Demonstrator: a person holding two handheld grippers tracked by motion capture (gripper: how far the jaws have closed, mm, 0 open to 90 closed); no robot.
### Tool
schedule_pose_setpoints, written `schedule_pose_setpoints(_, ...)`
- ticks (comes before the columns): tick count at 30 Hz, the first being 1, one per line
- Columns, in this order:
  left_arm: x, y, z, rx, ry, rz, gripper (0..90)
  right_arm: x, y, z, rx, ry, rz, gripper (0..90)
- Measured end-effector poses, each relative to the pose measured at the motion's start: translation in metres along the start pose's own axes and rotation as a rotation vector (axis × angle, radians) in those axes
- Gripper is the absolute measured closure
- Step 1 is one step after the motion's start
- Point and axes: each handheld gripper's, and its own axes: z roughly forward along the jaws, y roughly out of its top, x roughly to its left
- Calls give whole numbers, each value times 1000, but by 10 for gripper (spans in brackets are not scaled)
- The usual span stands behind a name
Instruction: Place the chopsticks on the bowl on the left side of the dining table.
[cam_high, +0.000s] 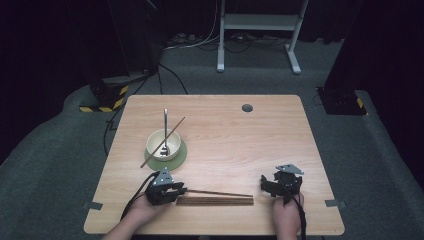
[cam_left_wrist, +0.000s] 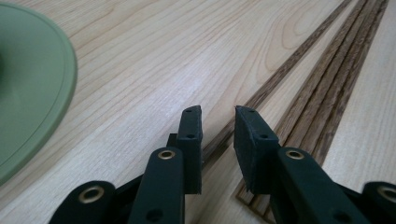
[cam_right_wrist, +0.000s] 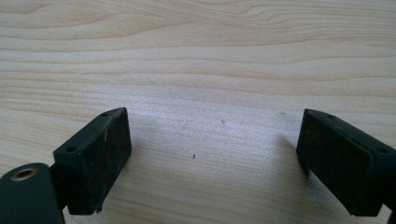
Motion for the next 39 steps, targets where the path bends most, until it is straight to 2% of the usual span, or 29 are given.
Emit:
schedule_pose_setpoints(4,-5,2,4,10,7,36,710,0,0,0,0,0,0,100)
schedule_pose_setpoints(5,-5,2,4,8,7,42,715,-1,1,-2,20,9,-4,101)
schedule_pose_setpoints(6,-5,2,4,6,4,49,738,0,0,-2,19,8,-3,101)
schedule_pose_setpoints(8,-5,2,4,6,6,49,756,0,0,0,-2,0,0,101)
schedule_pose_setpoints(12,-3,1,3,1,6,43,788,0,0,0,3,1,-1,100)
schedule_pose_setpoints(13,-2,1,3,-1,6,43,796,0,0,-2,19,8,-2,101)
schedule_pose_setpoints(15,-2,0,3,5,11,49,802,0,0,0,2,1,1,100)
schedule_pose_setpoints(16,-2,0,2,0,14,40,812,1,0,0,-1,-1,7,101)
schedule_pose_setpoints(23,2,-2,0,-1,26,35,833,1,0,0,-2,-1,7,101)
schedule_pose_setpoints(25,2,-2,1,-4,29,34,831,1,0,0,-2,-1,7,101)
schedule_pose_setpoints(28,0,-1,2,-5,40,30,740,1,0,0,-2,0,7,100)
schedule_pose_setpoints(30,-2,-1,3,-5,54,38,735,1,0,0,-2,0,5,101)
schedule_pose_setpoints(33,-2,-1,3,-3,54,48,775,1,0,0,2,2,3,100)
schedule_pose_setpoints(34,-2,-1,3,-6,55,43,791,0,0,-2,20,10,-1,101)
schedule_pose_setpoints(35,-2,-1,3,-4,60,26,810,1,0,-1,15,8,-3,101)
schedule_pose_setpoints(37,-1,-1,3,-4,60,25,831,1,0,0,-7,2,-7,101)
schedule_pose_setpoints(39,-2,-1,3,-3,60,26,834,1,0,0,-6,2,-7,100)
